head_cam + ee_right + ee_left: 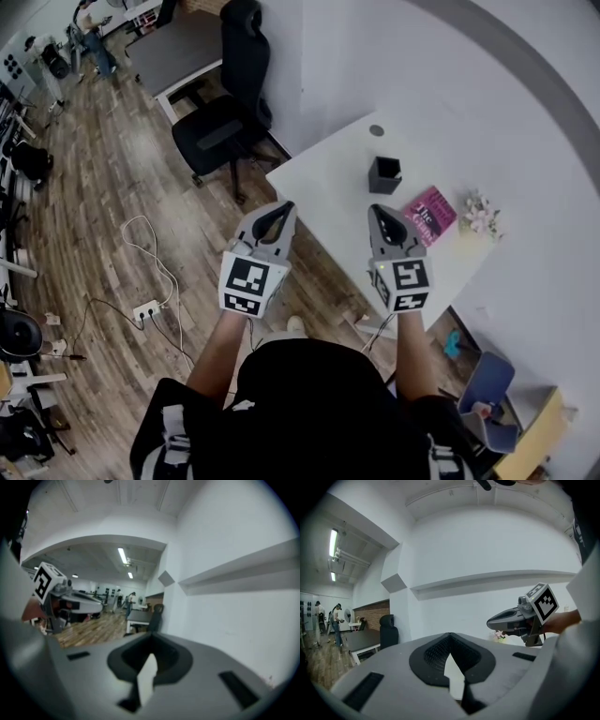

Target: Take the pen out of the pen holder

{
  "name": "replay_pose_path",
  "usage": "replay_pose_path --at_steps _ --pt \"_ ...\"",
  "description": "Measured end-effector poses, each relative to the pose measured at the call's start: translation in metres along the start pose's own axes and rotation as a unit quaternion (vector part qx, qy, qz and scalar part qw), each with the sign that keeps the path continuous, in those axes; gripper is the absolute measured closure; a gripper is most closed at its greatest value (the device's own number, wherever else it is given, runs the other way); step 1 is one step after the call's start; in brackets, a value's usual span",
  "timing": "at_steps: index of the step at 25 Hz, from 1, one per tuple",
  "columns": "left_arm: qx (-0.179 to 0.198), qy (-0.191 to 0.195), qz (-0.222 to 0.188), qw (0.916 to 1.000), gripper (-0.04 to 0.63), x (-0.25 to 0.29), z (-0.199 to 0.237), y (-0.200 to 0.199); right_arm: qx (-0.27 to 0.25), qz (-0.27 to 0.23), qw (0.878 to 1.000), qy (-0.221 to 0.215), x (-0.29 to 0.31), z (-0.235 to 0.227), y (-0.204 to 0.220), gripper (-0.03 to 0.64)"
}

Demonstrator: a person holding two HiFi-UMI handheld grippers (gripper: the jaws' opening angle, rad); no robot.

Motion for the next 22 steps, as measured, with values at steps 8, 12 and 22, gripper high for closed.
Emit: replay_pose_path --at_steps 8,12,22 --pt "-0.010 0.018 -0.001 0.9998 0.574 0.024 0.021 0.013 -0.002 0.012 1.000 0.014 0.030 -0.005 0.003 0.583" --pt "-0.020 0.033 0.002 0.9992 0.572 0.031 0.020 0.019 -0.007 0.025 0.999 0.021 0.037 -0.007 0.007 0.583" --pt "-0.028 0.062 0.008 0.9977 0.574 0.062 0.011 0.026 -0.004 0.043 0.998 0.043 0.039 -0.030 0.015 0.581"
Point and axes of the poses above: the fingertips, and each gripper's own axes: x forward along the fingers, z to its left, y out of its underside, the point moved 9 cm from there along -x, backward along the fingers, and after that the axes turned 12 degrees about x, right-handed, at the moved point
